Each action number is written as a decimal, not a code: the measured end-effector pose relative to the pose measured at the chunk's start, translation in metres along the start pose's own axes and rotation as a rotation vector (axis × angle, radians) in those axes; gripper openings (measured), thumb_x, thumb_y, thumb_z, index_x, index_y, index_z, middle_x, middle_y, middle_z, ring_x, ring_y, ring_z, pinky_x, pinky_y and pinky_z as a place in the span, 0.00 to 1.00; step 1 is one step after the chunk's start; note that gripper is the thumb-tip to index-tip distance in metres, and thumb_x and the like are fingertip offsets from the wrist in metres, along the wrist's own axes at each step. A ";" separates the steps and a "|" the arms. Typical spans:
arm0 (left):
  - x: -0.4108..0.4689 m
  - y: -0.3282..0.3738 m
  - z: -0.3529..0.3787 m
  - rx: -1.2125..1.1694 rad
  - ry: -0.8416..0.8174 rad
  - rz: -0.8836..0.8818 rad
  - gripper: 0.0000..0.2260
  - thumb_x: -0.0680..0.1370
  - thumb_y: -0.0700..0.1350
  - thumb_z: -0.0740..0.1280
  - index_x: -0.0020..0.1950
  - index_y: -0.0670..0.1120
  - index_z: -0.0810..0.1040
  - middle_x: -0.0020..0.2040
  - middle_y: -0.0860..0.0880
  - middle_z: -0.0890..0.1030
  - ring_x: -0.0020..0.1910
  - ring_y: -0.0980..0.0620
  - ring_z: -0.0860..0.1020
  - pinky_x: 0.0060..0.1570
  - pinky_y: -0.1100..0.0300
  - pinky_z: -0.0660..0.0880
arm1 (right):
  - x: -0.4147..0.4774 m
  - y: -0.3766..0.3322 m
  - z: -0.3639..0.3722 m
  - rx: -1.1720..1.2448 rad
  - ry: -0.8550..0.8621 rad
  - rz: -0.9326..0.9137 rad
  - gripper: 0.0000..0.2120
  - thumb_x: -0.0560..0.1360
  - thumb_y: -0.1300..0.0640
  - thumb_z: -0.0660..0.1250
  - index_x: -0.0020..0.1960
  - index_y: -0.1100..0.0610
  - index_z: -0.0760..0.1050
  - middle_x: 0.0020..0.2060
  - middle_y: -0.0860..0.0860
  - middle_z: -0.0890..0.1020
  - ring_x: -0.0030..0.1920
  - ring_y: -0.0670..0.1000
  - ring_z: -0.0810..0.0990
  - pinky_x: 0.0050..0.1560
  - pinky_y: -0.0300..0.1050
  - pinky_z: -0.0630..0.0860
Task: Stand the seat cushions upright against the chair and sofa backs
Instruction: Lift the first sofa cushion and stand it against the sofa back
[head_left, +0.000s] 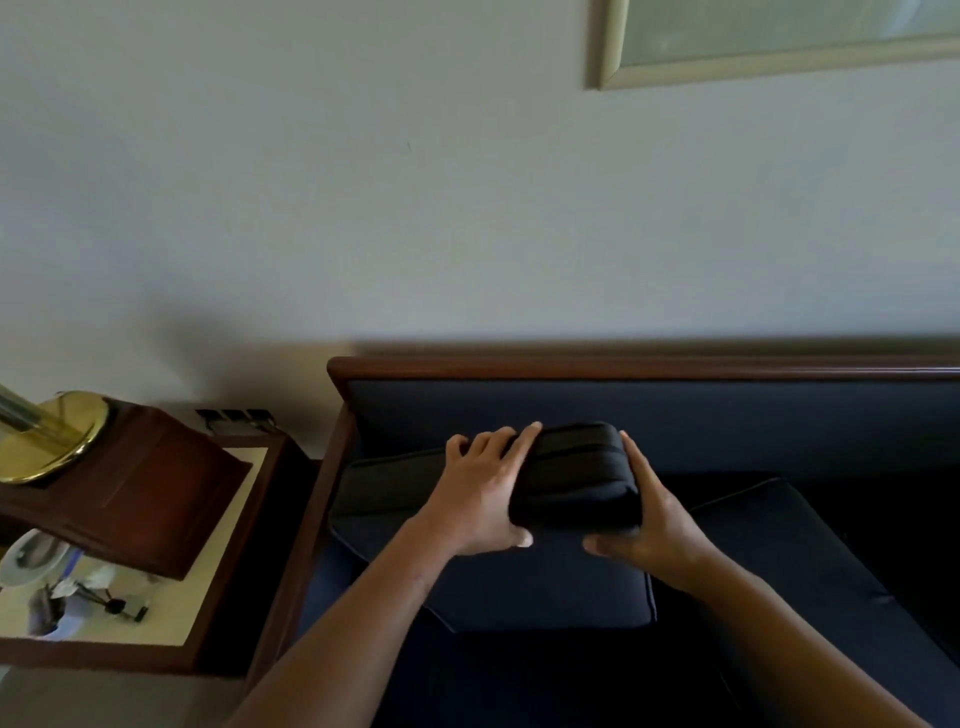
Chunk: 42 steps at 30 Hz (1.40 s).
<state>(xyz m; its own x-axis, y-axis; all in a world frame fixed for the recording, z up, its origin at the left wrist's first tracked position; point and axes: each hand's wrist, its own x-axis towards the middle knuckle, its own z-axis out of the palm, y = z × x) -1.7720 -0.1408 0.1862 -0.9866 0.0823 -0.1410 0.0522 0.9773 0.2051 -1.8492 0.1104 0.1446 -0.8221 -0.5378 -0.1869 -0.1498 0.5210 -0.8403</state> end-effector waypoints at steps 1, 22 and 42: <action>-0.004 -0.012 0.003 0.003 -0.025 -0.041 0.60 0.67 0.66 0.76 0.84 0.58 0.37 0.81 0.49 0.59 0.80 0.45 0.59 0.78 0.35 0.52 | 0.002 -0.004 -0.006 -0.047 0.025 -0.006 0.68 0.57 0.46 0.84 0.83 0.40 0.42 0.77 0.45 0.67 0.74 0.48 0.70 0.69 0.45 0.72; -0.080 -0.065 0.085 -1.155 0.376 -0.586 0.40 0.59 0.31 0.86 0.65 0.50 0.74 0.59 0.49 0.83 0.56 0.58 0.83 0.54 0.60 0.80 | 0.034 -0.039 0.012 -1.063 -0.027 -0.340 0.54 0.58 0.18 0.63 0.74 0.50 0.66 0.62 0.48 0.75 0.63 0.54 0.74 0.72 0.58 0.62; 0.002 0.042 0.023 -0.210 0.294 -0.061 0.37 0.59 0.63 0.79 0.64 0.51 0.76 0.55 0.54 0.77 0.54 0.47 0.77 0.60 0.46 0.69 | -0.014 0.086 0.016 0.004 -0.013 -0.137 0.55 0.63 0.30 0.77 0.82 0.44 0.57 0.79 0.41 0.64 0.79 0.46 0.63 0.77 0.58 0.64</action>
<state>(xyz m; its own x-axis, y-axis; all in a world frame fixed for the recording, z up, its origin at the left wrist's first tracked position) -1.7681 -0.0951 0.1718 -0.9908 -0.0641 0.1191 -0.0107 0.9150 0.4034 -1.8416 0.1524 0.0668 -0.7870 -0.6122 -0.0770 -0.2579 0.4398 -0.8603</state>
